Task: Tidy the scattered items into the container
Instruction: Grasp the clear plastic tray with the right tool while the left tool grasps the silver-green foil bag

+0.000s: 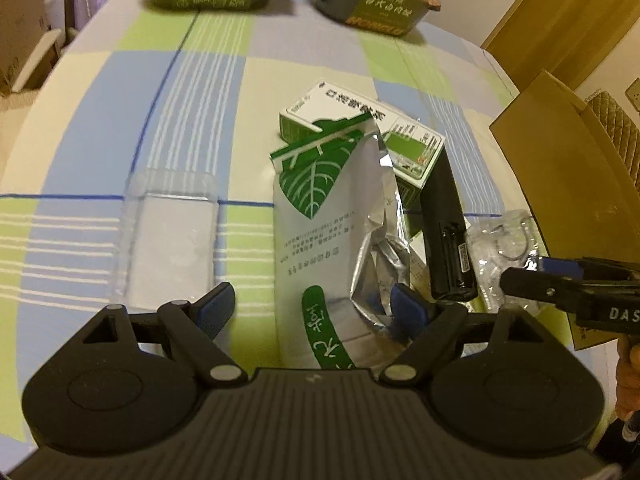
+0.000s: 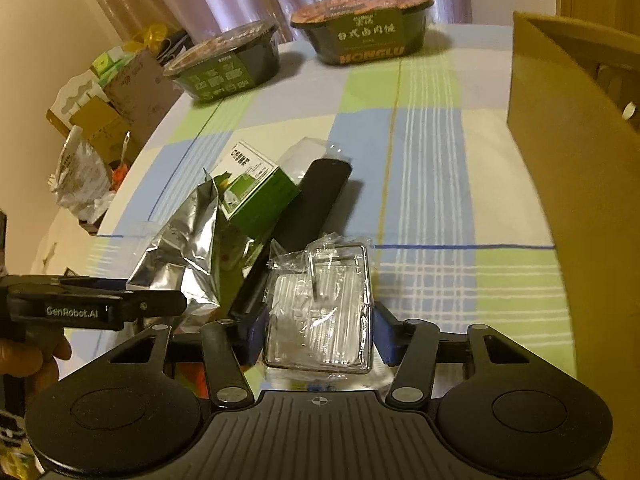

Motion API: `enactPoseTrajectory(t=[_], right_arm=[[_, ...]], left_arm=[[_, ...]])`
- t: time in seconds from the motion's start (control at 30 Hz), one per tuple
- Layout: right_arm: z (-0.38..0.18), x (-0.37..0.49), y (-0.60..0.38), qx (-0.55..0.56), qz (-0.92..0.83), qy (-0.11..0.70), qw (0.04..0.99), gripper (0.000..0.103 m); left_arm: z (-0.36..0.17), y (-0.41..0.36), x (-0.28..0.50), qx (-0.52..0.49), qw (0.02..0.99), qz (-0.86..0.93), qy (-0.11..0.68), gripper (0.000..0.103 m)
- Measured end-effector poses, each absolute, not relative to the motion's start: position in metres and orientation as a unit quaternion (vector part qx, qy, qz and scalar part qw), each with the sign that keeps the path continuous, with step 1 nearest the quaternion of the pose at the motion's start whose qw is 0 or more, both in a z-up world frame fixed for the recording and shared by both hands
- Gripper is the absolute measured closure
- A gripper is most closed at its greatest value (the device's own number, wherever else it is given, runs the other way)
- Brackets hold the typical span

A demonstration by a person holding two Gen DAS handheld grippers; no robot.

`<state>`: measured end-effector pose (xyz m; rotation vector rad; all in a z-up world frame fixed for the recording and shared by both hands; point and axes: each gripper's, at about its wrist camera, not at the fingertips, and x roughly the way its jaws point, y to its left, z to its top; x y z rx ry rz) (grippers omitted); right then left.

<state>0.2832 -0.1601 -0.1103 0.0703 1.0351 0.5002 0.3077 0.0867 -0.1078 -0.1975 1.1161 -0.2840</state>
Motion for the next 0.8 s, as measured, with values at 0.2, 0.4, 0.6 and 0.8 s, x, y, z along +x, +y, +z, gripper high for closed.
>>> enactPoseTrajectory(t=[0.2,0.4,0.6,0.8], right_arm=[[-0.105,0.277,-0.172,0.031,0.229,0.485,0.843,0.047],[-0.099,0.270,-0.178,0.021,0.226,0.482,0.846,0.047],[-0.088,0.249,-0.184,-0.002,0.243,0.474,0.846,0.047],[-0.091,0.213,-0.194,-0.027,0.253,0.480,0.839,0.047]], left_arm=[[-0.111,0.072,0.312,-0.085,0.828,-0.153,0.532,0.043],[-0.100,0.046,0.293,0.010,0.829,-0.179,0.530,0.057],[-0.089,0.011,0.235,0.171,0.811,-0.215,0.516,0.058],[-0.091,0.005,0.208,0.180,0.805,-0.225,0.518,0.041]])
